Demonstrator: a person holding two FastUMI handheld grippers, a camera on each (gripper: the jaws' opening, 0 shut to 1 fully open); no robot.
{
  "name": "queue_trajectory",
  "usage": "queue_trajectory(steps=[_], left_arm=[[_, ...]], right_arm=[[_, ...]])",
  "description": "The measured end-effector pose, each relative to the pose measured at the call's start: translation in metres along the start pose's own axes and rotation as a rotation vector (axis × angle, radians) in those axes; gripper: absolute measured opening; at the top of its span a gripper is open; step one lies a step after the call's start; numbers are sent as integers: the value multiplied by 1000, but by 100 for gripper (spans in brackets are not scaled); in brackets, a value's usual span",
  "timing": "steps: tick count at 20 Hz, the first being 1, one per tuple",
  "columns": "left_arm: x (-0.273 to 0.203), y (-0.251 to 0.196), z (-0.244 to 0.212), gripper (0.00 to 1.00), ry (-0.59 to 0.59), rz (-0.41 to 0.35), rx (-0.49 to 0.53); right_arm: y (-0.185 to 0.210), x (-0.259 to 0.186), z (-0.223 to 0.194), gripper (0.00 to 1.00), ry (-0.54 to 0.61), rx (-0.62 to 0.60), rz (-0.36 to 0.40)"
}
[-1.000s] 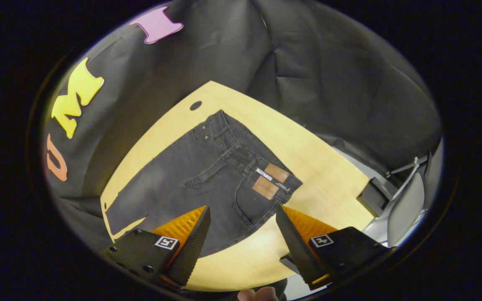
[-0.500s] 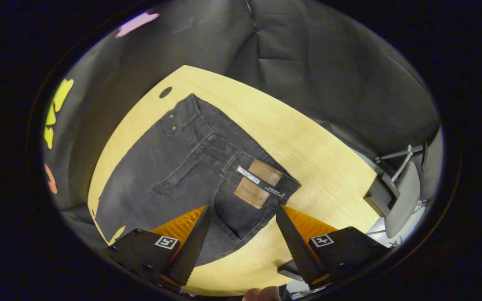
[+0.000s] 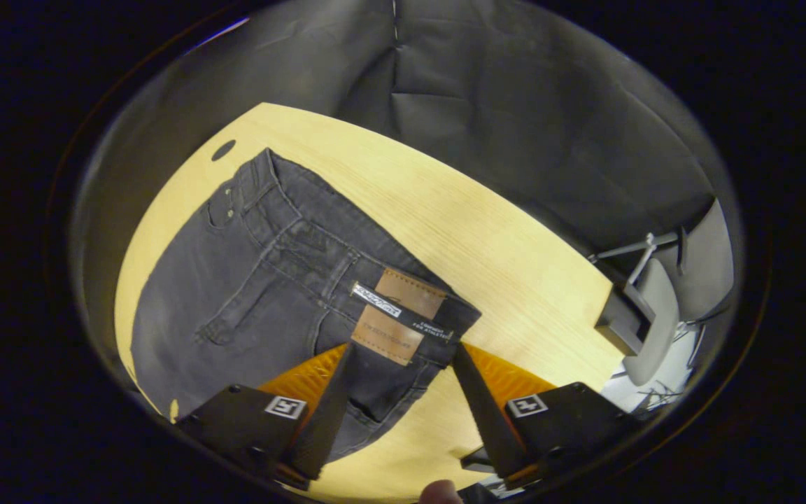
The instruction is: Grasp the waist and the cuffs of the jeans and fold them to make the two legs overlap; first hold the waist and fold one-third of the jeans toward the cuffs, then hold the cuffs and fold the remaining one-third in the same direction to finish folding.
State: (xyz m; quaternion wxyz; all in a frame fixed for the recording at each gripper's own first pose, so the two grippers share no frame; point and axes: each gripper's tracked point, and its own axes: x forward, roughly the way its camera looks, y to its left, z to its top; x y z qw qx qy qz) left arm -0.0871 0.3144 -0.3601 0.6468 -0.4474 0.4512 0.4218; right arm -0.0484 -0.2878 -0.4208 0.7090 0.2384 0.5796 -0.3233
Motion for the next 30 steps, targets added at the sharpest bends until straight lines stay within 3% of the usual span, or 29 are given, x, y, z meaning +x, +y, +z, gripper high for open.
queue_trajectory(steps=[1, 2, 3, 4, 5, 6, 8, 12, 16, 18, 21, 27, 30], left_arm=[[-1, 4, 0, 80, -8, 13, -12], [-1, 10, 0, 55, -15, 34, -19], [1, 12, -1, 29, -27, 36, -17], [1, 11, -2, 25, -28, 12, -2], [0, 9, -3, 20, -28, -15, 0], [2, 4, -5, 13, -22, -57, -23], [-3, 1, -10, 4, -11, -128, -91], [-29, 0, -13, 3, 7, -217, -141], [-88, -44, 5, 3, -4, -365, -280], [-104, -70, 11, 3, -4, -392, -309], [-113, -105, 22, 3, 8, -381, -368], [-110, -171, 59, 3, 22, -320, -425], [-89, -205, 75, 4, 26, -306, -403]], right_arm=[[5, 1, 2, 77, -1, -1, -1], [10, 1, 1, 67, -10, -1, 11], [18, 1, 1, 43, -12, -9, 31], [22, 0, 0, 19, -9, -4, 34], [22, 0, -1, 12, -2, -4, 36], [22, 0, -2, 12, 1, -3, 51], [23, -9, -1, 0, 42, 1, 123], [30, -46, 8, 2, 48, 76, 292], [68, -115, 34, 2, 91, 169, 521], [93, -137, 48, 5, 130, 225, 598], [118, -155, 73, 2, 221, 366, 694], [160, -142, 133, 2, 302, 477, 734], [179, -118, 158, 2, 308, 499, 711]])
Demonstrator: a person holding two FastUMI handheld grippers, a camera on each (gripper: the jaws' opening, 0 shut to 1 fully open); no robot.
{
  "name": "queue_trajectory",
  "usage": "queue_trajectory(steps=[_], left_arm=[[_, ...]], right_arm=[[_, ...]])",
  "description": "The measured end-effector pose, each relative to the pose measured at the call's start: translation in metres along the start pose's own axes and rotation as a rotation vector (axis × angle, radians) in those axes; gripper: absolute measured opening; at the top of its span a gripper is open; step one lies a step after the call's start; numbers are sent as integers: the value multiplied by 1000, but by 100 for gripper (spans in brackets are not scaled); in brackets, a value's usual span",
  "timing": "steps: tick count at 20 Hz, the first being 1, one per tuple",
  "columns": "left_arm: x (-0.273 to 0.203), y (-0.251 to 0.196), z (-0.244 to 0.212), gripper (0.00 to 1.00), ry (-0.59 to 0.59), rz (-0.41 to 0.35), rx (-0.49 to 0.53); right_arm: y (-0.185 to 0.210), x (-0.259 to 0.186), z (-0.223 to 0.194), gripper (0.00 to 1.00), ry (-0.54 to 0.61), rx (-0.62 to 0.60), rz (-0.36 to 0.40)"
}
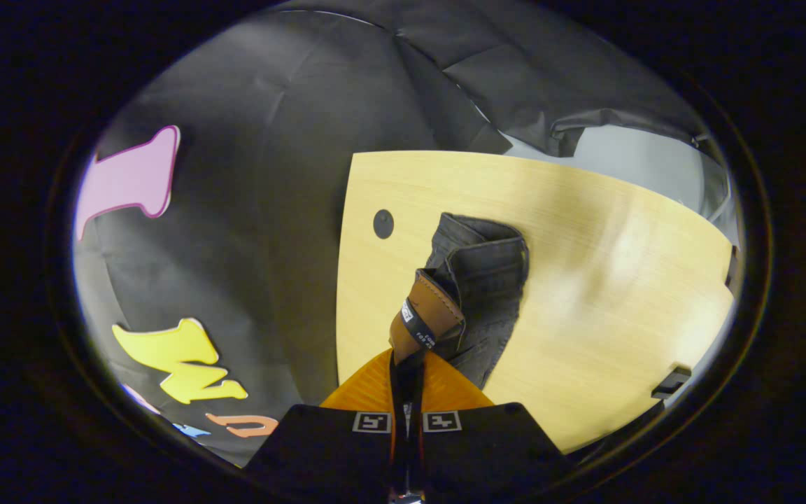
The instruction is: Grasp the waist and the cuffs of the jeans and fold them to make the two legs overlap; first hold the waist and fold one-third of the jeans toward the cuffs, then hold the cuffs and fold the remaining one-third in the same direction to finish folding.
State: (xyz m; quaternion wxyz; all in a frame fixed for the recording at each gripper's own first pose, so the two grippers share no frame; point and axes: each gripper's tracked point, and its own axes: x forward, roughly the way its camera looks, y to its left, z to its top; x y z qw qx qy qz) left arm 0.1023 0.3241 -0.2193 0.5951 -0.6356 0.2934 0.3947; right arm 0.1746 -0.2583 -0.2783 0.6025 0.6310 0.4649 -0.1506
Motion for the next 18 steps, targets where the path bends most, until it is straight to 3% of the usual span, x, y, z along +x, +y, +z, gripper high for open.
queue_trajectory(steps=[7, 10, 12, 13, 14, 16, 17, 18], left_arm=[[115, -41, -15, 4, 96, 13, 116], [154, -43, 13, 3, 39, 23, 156], [173, -40, 7, 3, 80, 15, 127], [179, -40, 1, 11, 98, 9, 111], [182, -39, -2, 3, 104, 6, 103], [184, -40, -6, 4, 131, 0, 105], [183, -40, -14, 5, 151, 7, 118], [180, -39, -16, 10, 157, 23, 133]], right_arm=[[4, 86, 34, 0, 14, -24, -38], [-7, 108, 46, 2, 22, 24, -22], [-12, 116, 48, 0, 17, -6, -39], [-13, 121, 50, 2, 11, -25, -52], [-13, 124, 53, 4, 0, -42, -58], [-6, 127, 60, 20, -37, -52, -56], [1, 129, 61, 23, -53, -58, -40], [10, 127, 62, 44, -69, -74, -20]])
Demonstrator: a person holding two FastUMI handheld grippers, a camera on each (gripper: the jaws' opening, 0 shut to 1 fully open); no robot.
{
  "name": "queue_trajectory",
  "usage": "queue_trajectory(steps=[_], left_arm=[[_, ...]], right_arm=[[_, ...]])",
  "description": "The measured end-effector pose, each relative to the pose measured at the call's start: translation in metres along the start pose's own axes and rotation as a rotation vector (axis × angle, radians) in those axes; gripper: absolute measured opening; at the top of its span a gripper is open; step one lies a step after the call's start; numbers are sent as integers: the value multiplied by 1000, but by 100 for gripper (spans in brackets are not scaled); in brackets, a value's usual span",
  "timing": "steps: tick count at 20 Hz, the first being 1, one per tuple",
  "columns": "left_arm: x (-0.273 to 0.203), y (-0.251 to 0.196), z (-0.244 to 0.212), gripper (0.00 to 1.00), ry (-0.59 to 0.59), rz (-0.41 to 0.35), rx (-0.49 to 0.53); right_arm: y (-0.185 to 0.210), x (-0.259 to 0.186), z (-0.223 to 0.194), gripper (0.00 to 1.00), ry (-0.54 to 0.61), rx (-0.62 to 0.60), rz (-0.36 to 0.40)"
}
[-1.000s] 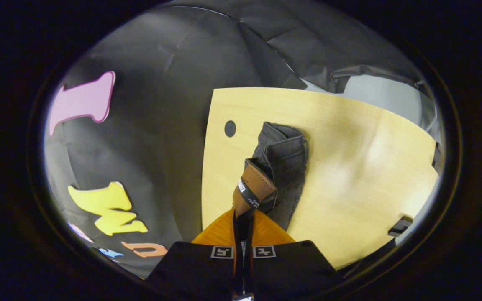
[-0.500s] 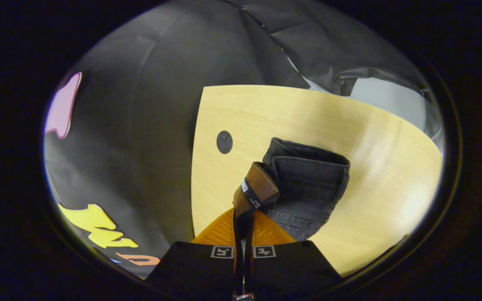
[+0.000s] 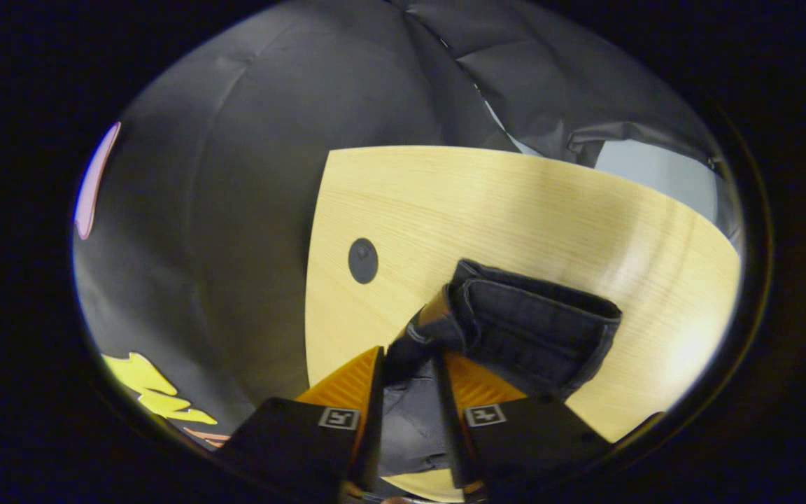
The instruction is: Grasp the waist and the cuffs of the jeans and fold them to make the two legs overlap; first hold the waist and fold one-third of the jeans toward the cuffs, then hold the cuffs and fold the remaining one-third in the same direction to finish folding.
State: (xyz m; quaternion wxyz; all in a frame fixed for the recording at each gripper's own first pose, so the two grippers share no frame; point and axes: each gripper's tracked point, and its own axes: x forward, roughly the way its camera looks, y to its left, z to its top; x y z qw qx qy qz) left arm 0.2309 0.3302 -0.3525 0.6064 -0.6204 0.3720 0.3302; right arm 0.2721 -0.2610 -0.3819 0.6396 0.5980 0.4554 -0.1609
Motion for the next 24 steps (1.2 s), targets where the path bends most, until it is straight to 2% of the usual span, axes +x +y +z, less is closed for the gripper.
queue_trajectory(steps=[1, 3, 4, 5, 6, 7, 8, 9, 10, 11, 12, 13, 14, 16, 19, 22, 23, 24], left_arm=[[-3, 3, -3, 13, -9, 8, 10], [-11, 2, -11, 34, -5, 14, 17], [-16, 0, -19, 67, 8, 10, 16], [-24, 0, -27, 100, 22, 15, 25], [-35, -1, -33, 94, 26, 11, 47], [-46, -2, -40, 100, 23, 0, 86], [-61, -1, -48, 94, 16, -13, 142], [-78, -1, -55, 94, 4, -33, 212], [-97, -1, -63, 94, -12, -55, 296], [-116, -1, -72, 95, -35, -79, 384], [-136, -1, -83, 94, -54, -110, 471], [-157, -2, -96, 95, -75, -150, 554], [-175, -4, -110, 94, -93, -190, 644], [-208, -1, -140, 94, -136, -263, 833], [-247, 13, -185, 94, -204, -349, 1076], [-253, 41, -262, 94, -219, -438, 1284], [-268, 54, -298, 94, -223, -485, 1384], [-275, 62, -318, 94, -241, -500, 1432]], right_arm=[[1, -3, 2, 65, -17, -31, -15], [-3, -12, 0, 77, -56, -135, -69], [-3, -19, -1, 81, -73, -199, -87], [-5, -32, -3, 95, -107, -297, -115], [-7, -41, -4, 96, -140, -366, -129], [-7, -50, -7, 96, -172, -434, -133], [-6, -62, -8, 96, -210, -500, -136], [-9, -74, -11, 97, -251, -564, -136], [-12, -88, -15, 90, -291, -621, -133], [-13, -102, -21, 98, -324, -669, -128], [-18, -114, -27, 98, -346, -711, -129], [-23, -125, -37, 92, -352, -742, -120], [-29, -135, -45, 98, -355, -753, -106], [-40, -152, -56, 98, -391, -737, -85], [-65, -161, -59, 98, -463, -734, -95], [-89, -161, -63, 98, -475, -775, -103], [-96, -161, -65, 98, -465, -787, -99], [-99, -160, -65, 98, -462, -794, -99]])
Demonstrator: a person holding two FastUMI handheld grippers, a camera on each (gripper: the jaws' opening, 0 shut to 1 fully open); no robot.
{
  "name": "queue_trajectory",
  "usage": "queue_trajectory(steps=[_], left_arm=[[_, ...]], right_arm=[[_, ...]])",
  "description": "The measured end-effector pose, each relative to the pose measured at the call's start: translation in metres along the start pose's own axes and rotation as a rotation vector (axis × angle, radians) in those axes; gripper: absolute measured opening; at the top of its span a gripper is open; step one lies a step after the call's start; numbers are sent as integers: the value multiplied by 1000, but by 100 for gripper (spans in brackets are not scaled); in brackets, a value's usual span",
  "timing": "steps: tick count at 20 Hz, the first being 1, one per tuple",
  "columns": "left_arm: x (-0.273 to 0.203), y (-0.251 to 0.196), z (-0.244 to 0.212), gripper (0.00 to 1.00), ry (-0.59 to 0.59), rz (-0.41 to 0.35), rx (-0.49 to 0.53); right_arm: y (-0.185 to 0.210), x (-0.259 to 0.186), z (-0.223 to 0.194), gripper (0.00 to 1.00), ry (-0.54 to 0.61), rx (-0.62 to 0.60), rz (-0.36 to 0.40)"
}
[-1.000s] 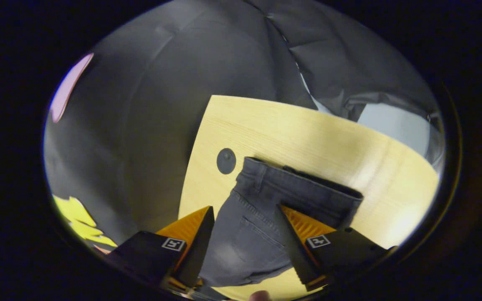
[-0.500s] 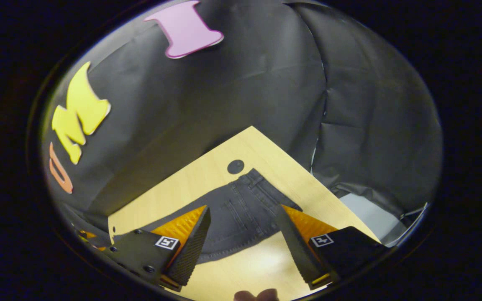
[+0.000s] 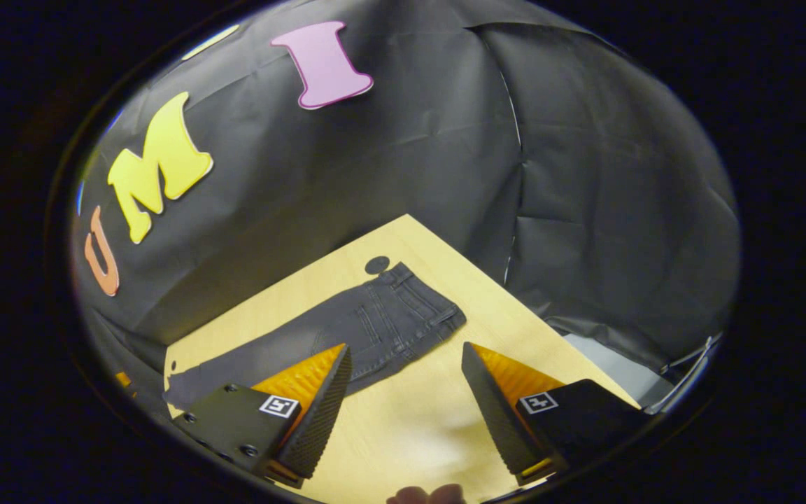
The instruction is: Grasp the waist and the cuffs of the jeans and fold them to make the two legs overlap; first hold the waist and fold one-third of the jeans toward the cuffs, then hold the cuffs and fold the remaining one-third in the same direction to finish folding.
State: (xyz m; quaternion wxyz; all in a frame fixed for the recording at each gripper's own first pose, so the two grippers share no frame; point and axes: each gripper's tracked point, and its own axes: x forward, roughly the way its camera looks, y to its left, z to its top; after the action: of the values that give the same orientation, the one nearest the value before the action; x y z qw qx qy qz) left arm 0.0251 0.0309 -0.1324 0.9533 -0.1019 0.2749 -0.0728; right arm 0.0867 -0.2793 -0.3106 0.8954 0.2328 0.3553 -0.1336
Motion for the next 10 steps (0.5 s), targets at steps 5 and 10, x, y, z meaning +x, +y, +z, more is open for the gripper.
queue_trajectory(steps=[5, 10], left_arm=[[-20, -56, -30, 97, -51, 50, 87], [-22, -51, -52, 97, -7, 146, 21]], right_arm=[[-27, 39, -6, 98, 59, 139, 12], [-34, 97, -16, 98, 139, 316, 26]])
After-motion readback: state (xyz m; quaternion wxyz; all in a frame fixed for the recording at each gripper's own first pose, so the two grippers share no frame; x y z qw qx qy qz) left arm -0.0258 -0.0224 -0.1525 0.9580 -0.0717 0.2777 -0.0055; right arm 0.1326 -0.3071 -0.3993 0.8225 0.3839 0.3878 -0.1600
